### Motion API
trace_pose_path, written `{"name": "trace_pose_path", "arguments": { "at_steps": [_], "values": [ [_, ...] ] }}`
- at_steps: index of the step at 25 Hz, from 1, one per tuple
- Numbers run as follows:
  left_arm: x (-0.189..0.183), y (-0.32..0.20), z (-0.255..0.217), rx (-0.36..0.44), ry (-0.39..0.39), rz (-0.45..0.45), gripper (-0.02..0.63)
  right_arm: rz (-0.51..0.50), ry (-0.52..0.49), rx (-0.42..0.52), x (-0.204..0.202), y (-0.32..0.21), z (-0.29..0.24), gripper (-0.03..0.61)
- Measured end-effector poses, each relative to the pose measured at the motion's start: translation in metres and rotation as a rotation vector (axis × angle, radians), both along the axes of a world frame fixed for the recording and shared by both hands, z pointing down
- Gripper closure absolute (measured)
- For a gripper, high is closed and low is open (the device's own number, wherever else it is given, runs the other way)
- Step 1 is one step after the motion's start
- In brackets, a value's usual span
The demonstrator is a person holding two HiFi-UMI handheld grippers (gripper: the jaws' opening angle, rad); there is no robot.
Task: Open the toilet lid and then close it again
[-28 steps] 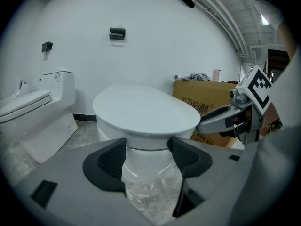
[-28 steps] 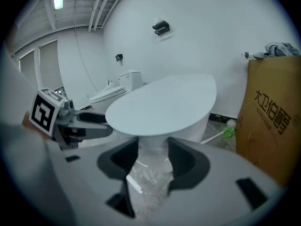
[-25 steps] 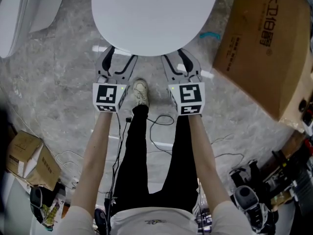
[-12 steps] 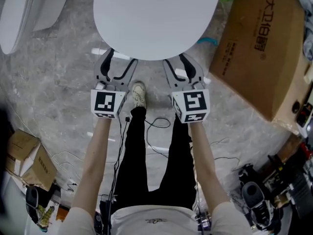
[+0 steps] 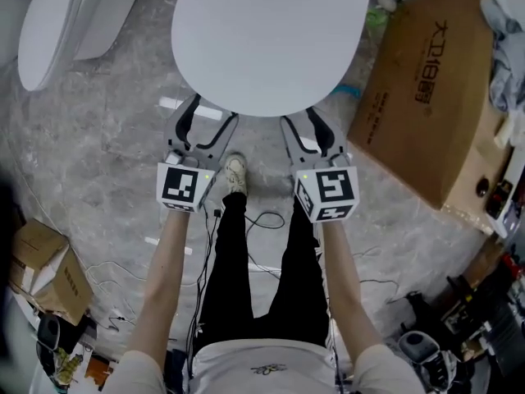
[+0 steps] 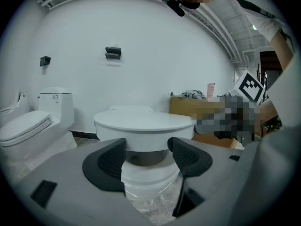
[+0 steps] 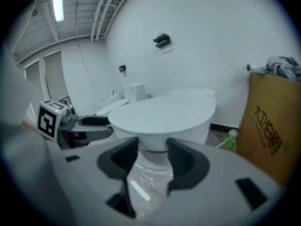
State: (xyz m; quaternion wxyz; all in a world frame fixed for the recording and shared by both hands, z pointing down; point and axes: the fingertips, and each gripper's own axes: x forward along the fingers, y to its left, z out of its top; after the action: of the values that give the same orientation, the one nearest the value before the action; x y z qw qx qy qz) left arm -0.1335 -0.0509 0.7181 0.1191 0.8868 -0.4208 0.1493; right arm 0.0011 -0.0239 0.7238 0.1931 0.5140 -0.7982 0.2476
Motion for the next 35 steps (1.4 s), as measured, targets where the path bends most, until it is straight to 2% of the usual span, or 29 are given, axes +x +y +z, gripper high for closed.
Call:
{"name": "trace_pose_path", "arguments": {
  "at_steps": [10, 20, 28, 35],
  "values": [
    [0.009, -0.019, -0.080, 0.043, -0.013, 0.072, 0.296, 0.025, -0.053, 0.009, 0.011, -0.023, -0.076, 0.359],
    [0.020, -0.058, -0.165, 0.101, 0.049, 0.046, 0.296, 0.065, -0.122, 0.022, 0.026, -0.063, -0.159, 0.354],
    [0.038, -0.104, -0.231, 0.186, 0.057, 0.042, 0.296, 0.074, -0.161, 0.064, 0.044, -0.111, -0.223, 0.353],
    [0.050, -0.144, -0.272, 0.203, 0.052, 0.054, 0.296, 0.100, -0.193, 0.070, 0.056, -0.152, -0.263, 0.354]
  ]
}}
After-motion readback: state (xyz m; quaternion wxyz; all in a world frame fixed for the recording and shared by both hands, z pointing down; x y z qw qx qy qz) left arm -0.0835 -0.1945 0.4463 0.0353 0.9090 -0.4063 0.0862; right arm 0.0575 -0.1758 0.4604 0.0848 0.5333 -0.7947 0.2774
